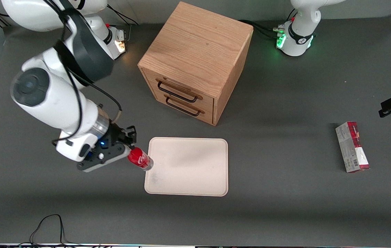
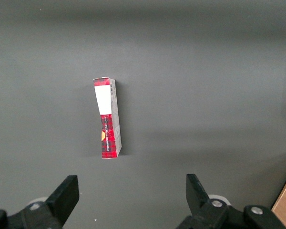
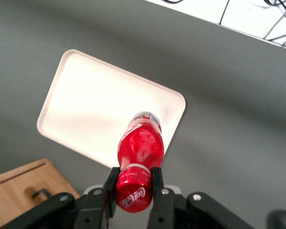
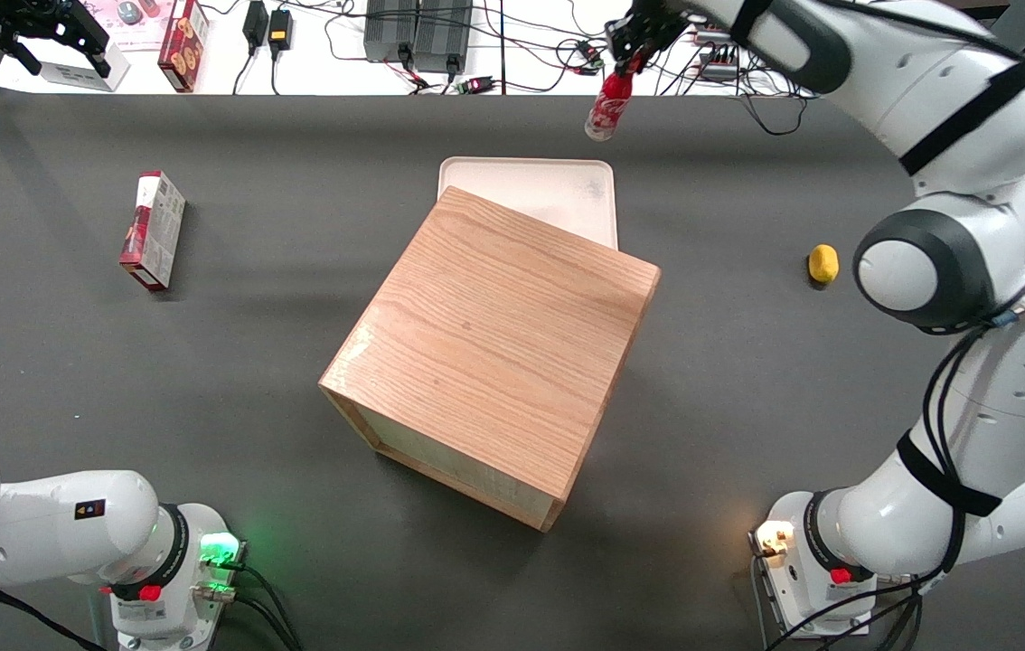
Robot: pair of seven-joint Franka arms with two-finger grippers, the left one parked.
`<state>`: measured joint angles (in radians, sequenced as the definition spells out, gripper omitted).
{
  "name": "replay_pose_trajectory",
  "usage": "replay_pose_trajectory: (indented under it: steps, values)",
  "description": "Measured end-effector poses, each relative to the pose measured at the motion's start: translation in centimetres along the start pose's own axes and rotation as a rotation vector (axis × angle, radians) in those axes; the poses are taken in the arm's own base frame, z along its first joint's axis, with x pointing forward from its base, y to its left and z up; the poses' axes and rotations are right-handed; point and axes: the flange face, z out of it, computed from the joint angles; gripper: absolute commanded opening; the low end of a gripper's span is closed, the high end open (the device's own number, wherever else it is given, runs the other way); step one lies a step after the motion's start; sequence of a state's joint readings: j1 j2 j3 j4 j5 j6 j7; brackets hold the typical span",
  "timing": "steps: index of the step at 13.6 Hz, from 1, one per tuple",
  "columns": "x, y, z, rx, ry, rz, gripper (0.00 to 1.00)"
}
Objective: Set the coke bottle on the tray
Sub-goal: 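Carry the bottle over the white tray's edge with the right gripper, then lower the bottle upright onto the tray and open the right gripper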
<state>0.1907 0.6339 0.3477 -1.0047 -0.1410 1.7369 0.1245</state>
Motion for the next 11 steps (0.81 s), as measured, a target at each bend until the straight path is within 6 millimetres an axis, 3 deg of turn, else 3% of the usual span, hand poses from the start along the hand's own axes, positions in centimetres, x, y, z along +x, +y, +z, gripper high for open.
replay_pose_trajectory:
  steps: [5, 11]
  values:
    - [1.9, -0.2, 8.4, -0.039, 0.004, -0.032, 0.00]
    - [1.9, 0.6, 14.0, -0.032, -0.056, -0.024, 0.00]
